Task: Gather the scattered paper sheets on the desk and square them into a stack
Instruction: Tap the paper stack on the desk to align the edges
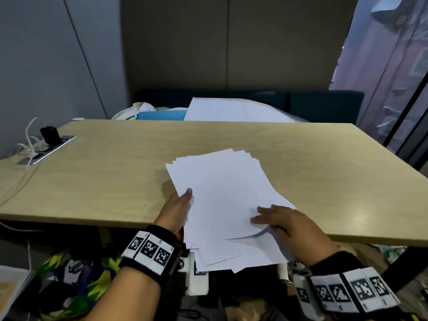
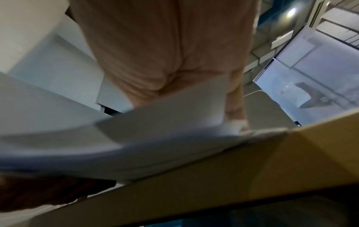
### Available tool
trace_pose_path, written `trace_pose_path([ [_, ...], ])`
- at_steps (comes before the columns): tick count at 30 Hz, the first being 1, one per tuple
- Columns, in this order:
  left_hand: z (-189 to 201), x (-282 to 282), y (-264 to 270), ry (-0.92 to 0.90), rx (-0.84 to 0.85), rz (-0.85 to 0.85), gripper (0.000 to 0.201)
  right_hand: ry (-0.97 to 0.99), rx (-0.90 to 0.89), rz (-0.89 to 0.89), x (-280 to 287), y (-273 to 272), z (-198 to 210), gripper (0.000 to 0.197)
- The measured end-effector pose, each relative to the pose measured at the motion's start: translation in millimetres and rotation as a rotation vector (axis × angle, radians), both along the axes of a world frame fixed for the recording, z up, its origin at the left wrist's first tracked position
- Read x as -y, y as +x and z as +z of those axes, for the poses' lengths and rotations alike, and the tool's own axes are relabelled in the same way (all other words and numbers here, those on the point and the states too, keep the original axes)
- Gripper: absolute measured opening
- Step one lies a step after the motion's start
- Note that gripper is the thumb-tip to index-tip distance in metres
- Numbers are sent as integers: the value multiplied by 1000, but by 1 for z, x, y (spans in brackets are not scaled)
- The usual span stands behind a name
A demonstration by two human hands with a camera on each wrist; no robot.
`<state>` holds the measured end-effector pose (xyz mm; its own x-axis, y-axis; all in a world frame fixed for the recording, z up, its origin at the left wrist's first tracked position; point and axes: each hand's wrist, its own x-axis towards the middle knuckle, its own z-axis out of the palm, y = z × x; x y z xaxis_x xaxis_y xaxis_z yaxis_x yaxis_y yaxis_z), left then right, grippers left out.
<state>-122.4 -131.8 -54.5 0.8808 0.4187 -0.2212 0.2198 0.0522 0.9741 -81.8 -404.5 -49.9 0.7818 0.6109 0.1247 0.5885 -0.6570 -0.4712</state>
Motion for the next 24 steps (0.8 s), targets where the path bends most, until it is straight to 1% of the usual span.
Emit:
trace_pose_path([
  [1, 4, 1, -2, -52, -20, -13, 25, 12, -25, 15, 1, 1, -3, 36],
  [2, 4, 2, -2, -115, -13, -22, 28, 27, -38, 38, 1, 2, -4, 37],
  [3, 7, 8, -4, -153, -8, -53, 26, 48, -52, 56, 1, 3, -6, 46],
  [4, 6, 12, -5, -150, 5, -94, 29, 66, -72, 58, 1, 3, -6, 54],
  [5, 4, 16, -5, -141, 16, -103, 44, 78, -100, 51, 1, 3, -7, 58],
  [6, 1, 21, -5, -140, 37, -88, 56, 79, -139, 53, 2, 3, -7, 57],
  [8, -4, 25, -4, -148, 96, -47, 64, 119, -257, 91, 4, -3, 0, 48],
  [9, -3, 28, -5, -166, 132, -43, 67, 191, -341, 104, 7, -5, 5, 43],
  [11, 2, 27, -3, -198, 208, -57, 68, 408, -505, 58, 16, -4, 21, 40],
  [12, 8, 27, -4, -189, 242, -78, 69, 488, -530, 7, 22, 2, 28, 42],
  [13, 14, 26, -4, -165, 263, -100, 70, 521, -510, -71, 26, 11, 33, 50],
  [14, 20, 25, -4, -129, 275, -121, 72, 499, -473, -178, 27, 22, 37, 62],
  [15, 27, 25, -4, -102, 298, -151, 73, 450, -447, -282, 26, 32, 40, 69],
  [16, 34, 26, -5, -78, 312, -172, 73, 391, -449, -363, 22, 42, 41, 71],
  [17, 41, 28, -4, -55, 329, -197, 72, 327, -465, -404, 18, 51, 42, 73],
  [19, 55, 32, -1, -22, 351, -252, 68, 195, -486, -412, 9, 66, 38, 80],
  [20, 62, 36, 2, -4, 364, -281, 66, 178, -491, -412, 6, 72, 37, 86],
  [21, 66, 39, 4, 2, 377, -308, 65, 204, -519, -420, 4, 77, 36, 95],
  [22, 70, 42, 6, -1, 380, -341, 64, 271, -585, -443, 3, 82, 38, 103],
  [23, 73, 44, 8, -7, 386, -364, 63, 373, -685, -465, 4, 85, 40, 107],
  [24, 75, 45, 10, -14, 391, -380, 61, 501, -818, -468, 7, 89, 41, 106],
])
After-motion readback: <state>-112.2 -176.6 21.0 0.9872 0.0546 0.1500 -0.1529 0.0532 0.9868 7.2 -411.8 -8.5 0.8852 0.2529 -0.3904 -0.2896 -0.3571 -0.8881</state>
